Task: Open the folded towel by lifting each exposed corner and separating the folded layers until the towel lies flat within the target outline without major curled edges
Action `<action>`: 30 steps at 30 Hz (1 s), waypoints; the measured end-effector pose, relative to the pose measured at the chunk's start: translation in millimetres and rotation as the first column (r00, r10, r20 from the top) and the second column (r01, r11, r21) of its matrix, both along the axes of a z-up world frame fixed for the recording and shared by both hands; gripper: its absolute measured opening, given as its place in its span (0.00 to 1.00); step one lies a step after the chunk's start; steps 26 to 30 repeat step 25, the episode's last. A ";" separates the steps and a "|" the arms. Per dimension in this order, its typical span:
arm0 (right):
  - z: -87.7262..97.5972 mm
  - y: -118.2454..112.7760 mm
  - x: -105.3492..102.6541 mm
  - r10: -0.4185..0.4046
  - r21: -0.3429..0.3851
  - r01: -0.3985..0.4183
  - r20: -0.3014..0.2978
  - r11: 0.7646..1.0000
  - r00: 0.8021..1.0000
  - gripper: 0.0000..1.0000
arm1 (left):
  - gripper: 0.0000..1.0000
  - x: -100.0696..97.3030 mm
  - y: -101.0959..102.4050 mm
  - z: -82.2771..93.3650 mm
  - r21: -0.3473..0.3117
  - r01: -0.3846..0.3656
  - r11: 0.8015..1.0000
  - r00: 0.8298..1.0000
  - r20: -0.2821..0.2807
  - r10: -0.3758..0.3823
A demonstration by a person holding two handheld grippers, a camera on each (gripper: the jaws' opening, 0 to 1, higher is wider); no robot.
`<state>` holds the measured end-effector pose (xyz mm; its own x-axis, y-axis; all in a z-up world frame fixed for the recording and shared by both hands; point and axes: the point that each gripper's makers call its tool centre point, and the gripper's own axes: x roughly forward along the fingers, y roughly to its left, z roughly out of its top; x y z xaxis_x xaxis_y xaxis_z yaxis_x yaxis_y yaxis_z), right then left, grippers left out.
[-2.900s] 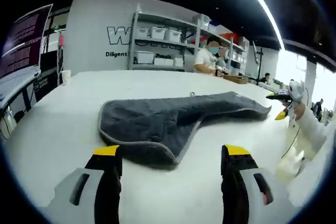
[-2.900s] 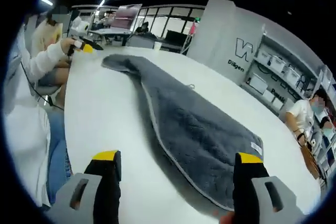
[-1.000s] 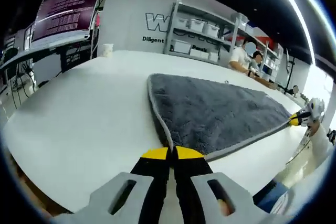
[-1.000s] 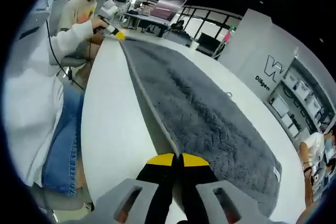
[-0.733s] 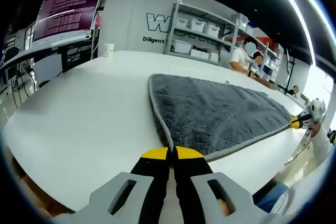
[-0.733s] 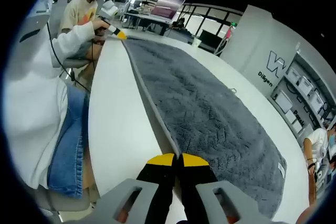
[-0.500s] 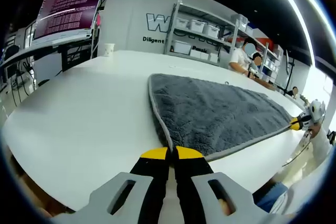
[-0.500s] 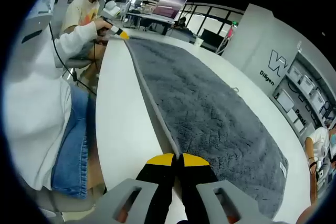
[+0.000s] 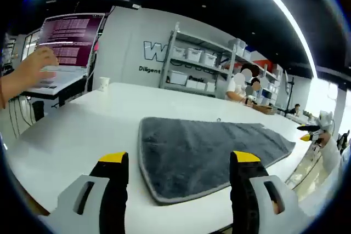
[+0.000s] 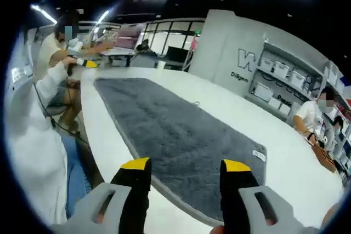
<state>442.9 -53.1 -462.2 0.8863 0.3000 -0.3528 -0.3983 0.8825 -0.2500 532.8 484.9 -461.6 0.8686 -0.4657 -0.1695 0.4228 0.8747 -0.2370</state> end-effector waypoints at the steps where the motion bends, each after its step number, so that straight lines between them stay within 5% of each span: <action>1: 3.5 -7.5 -2.4 -0.032 0.000 0.032 0.003 0.999 0.999 0.58 | 0.80 -1.8 -5.8 6.2 -0.014 0.021 1.000 1.000 0.016 -0.021; 8: 4.1 -43.5 -18.2 -0.179 -0.013 0.179 -0.021 0.984 0.984 0.74 | 0.97 -14.8 -39.4 14.6 0.020 0.131 0.991 0.991 0.010 -0.131; 13: -3.3 -57.8 -25.2 -0.234 0.016 0.235 -0.041 0.972 0.971 0.79 | 1.00 -20.5 -51.2 7.7 0.043 0.179 0.983 0.984 -0.024 -0.178; 25: -34.9 -70.3 -22.0 -0.290 0.119 0.323 -0.235 0.939 0.928 0.84 | 1.00 -29.1 -40.3 -32.0 0.270 0.186 0.945 0.972 -0.194 -0.136; 30: -34.9 -70.3 -22.0 -0.290 0.119 0.323 -0.235 0.939 0.928 0.84 | 1.00 -29.1 -40.3 -32.0 0.270 0.186 0.945 0.972 -0.194 -0.136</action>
